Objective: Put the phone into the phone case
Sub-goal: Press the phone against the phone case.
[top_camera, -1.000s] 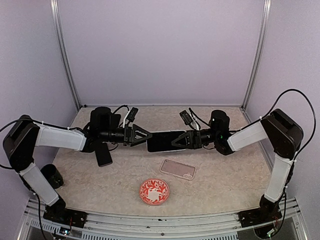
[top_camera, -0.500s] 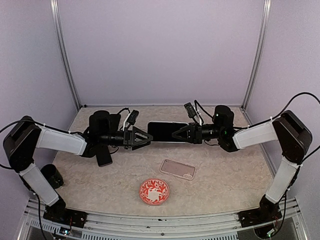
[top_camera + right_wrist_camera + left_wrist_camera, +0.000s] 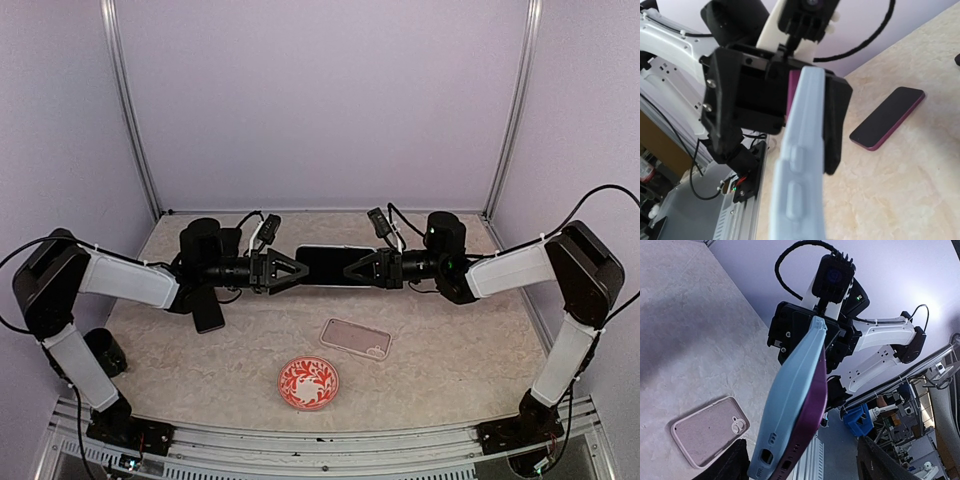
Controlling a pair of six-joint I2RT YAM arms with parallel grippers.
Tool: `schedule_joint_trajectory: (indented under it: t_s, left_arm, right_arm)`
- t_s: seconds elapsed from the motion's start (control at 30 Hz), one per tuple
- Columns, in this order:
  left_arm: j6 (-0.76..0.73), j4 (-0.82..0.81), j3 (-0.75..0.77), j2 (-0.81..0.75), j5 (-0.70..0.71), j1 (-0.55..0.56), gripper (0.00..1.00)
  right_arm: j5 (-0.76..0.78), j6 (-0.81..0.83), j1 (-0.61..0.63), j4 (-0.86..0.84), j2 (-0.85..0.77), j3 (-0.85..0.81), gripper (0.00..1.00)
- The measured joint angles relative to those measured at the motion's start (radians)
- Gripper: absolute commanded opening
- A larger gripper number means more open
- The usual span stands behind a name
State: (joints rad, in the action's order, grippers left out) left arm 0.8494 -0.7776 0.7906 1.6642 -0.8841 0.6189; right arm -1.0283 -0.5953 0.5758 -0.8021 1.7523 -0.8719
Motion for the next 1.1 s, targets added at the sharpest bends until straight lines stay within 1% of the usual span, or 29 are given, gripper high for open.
schedule_joint_trajectory:
  t_s: [0.03,0.1,0.17,0.33,0.43,0.57,0.6,0.73,1.0,1.07,1.1]
  left_arm:
    - [0.002,-0.003,0.000,0.006,-0.002,0.002,0.67]
    - [0.008,-0.010,0.000,0.012,-0.006,0.005,0.60]
    - [0.012,-0.011,0.000,0.013,-0.010,0.006,0.52]
    - [0.020,-0.014,0.000,0.014,-0.017,0.006,0.27]
    - [0.019,-0.016,0.000,0.014,-0.023,0.005,0.15]
    - [-0.039,-0.032,0.000,0.018,-0.027,0.006,0.02]
    - [-0.050,-0.034,0.000,0.021,-0.026,0.006,0.00]
    - [-0.050,-0.034,0.000,0.026,-0.025,0.006,0.00]
    - [-0.101,0.042,0.012,0.026,0.010,0.007,0.00]
    - [-0.103,0.042,0.013,0.026,0.008,0.007,0.00]
    - [-0.100,0.037,0.013,0.026,0.006,0.007,0.00]
  right_arm:
    - [0.000,-0.002,0.001,0.000,0.000,0.000,0.00]
    - [-0.003,-0.009,0.002,0.000,0.000,0.000,0.00]
    - [-0.008,-0.018,0.002,-0.004,0.000,0.000,0.00]
    - [-0.031,-0.039,0.002,-0.035,0.000,0.000,0.00]
    - [-0.043,-0.056,0.002,-0.049,0.000,0.000,0.00]
    - [-0.047,-0.124,0.002,-0.033,0.000,-0.002,0.00]
    - [-0.046,-0.132,0.002,-0.031,0.000,-0.003,0.00]
    - [-0.045,-0.121,0.002,-0.001,0.000,-0.010,0.00]
    - [-0.014,-0.016,0.002,0.116,-0.023,-0.020,0.00]
    - [-0.014,-0.008,0.002,0.123,-0.026,-0.021,0.10]
    - [-0.015,-0.008,0.002,0.123,-0.027,-0.021,0.17]
